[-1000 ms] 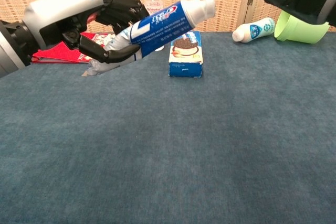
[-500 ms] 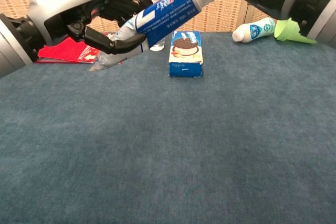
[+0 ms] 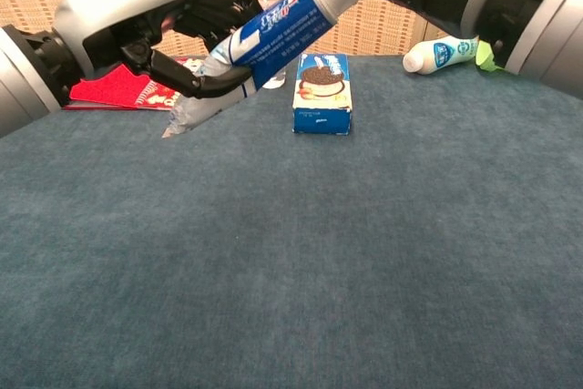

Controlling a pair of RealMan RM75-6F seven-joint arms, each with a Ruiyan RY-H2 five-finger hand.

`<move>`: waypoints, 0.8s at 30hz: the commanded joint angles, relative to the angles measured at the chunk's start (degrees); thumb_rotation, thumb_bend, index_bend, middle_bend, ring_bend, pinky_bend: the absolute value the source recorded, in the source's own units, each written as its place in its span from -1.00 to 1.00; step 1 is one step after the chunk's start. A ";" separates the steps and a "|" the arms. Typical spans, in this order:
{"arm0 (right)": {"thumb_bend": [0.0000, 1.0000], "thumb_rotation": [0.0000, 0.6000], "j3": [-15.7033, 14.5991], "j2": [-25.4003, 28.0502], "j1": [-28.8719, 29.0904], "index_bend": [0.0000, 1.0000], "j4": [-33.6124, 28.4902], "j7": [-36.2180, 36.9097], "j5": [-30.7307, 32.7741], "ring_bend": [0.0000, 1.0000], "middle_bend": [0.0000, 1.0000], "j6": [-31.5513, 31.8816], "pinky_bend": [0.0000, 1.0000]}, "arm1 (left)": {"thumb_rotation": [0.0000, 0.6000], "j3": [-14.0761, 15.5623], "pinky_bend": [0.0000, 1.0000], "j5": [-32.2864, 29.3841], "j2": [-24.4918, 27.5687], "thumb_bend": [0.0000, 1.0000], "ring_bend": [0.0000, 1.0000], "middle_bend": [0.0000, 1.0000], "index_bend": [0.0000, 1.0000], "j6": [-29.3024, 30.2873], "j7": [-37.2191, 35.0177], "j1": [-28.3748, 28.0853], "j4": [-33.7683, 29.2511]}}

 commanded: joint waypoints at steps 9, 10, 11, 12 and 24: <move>-1.00 -0.97 -0.62 -0.30 0.37 -1.00 0.49 -0.73 0.58 -1.00 -1.00 -0.55 -1.00 | 1.00 0.19 0.10 -0.06 0.86 0.17 0.45 0.67 0.50 -0.04 0.02 0.24 0.38; -1.00 -0.97 -0.69 -0.38 0.40 -1.00 0.54 -0.80 0.58 -1.00 -1.00 -0.58 -1.00 | 1.00 0.19 0.10 -0.07 0.90 0.17 0.45 0.67 0.50 -0.04 -0.01 0.25 0.35; -1.00 -0.97 -0.76 -0.46 0.41 -1.00 0.56 -0.83 0.55 -1.00 -1.00 -0.52 -1.00 | 1.00 0.18 0.10 -0.06 0.94 0.17 0.45 0.67 0.50 0.01 -0.08 0.27 0.31; -1.00 -0.98 -0.80 -0.49 0.39 -1.00 0.56 -0.85 0.46 -1.00 -1.00 -0.39 -1.00 | 1.00 0.20 0.10 -0.05 0.94 0.17 0.45 0.67 0.50 0.08 -0.10 0.31 0.33; -1.00 -0.97 -1.80 6.66 -4.10 -1.00 -2.61 -1.28 -2.18 -1.00 -1.00 6.50 -1.00 | 1.00 3.51 0.09 1.62 -0.06 0.17 0.43 0.67 0.48 -0.70 2.68 1.25 7.14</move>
